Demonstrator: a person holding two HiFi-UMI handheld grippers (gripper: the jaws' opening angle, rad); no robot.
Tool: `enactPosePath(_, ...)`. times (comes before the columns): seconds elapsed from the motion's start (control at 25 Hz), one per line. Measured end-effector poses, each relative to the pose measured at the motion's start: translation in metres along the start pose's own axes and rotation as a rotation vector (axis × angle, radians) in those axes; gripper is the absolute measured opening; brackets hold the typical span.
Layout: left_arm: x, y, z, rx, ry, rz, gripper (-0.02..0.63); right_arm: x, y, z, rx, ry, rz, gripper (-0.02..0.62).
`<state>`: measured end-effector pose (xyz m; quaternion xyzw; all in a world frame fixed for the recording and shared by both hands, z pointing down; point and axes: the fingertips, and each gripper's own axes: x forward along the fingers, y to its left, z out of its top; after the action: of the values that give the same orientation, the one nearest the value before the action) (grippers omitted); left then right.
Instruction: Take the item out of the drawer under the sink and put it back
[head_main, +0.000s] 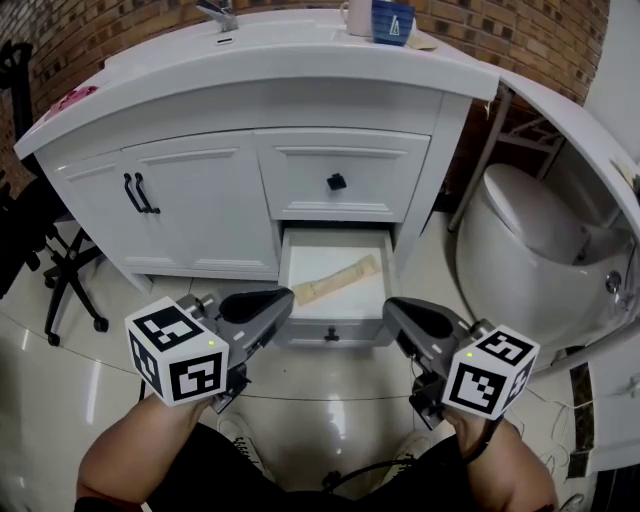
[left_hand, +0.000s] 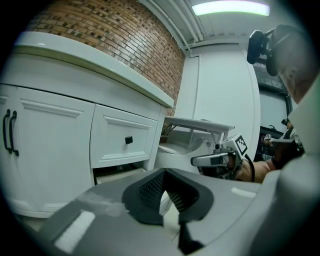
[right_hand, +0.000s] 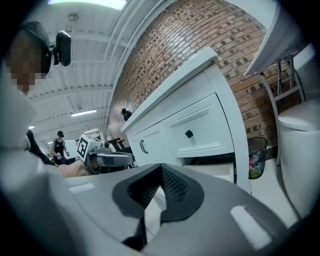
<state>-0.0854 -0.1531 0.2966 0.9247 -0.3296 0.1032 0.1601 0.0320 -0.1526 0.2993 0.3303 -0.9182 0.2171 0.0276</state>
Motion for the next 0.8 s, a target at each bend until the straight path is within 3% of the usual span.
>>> enactPosePath(0.36,-0.007,0.008,-0.017,-0.096,-0.051,0.016,0.006,-0.002,-0.007,0.001,0.034,-0.014,0.003,0.005)
enactPosePath(0.8,-0.026,-0.032,-0.011,-0.067,-0.067,-0.056,0.006,-0.019,0.037,-0.004,-0.025,0.004,0.025,0.005)
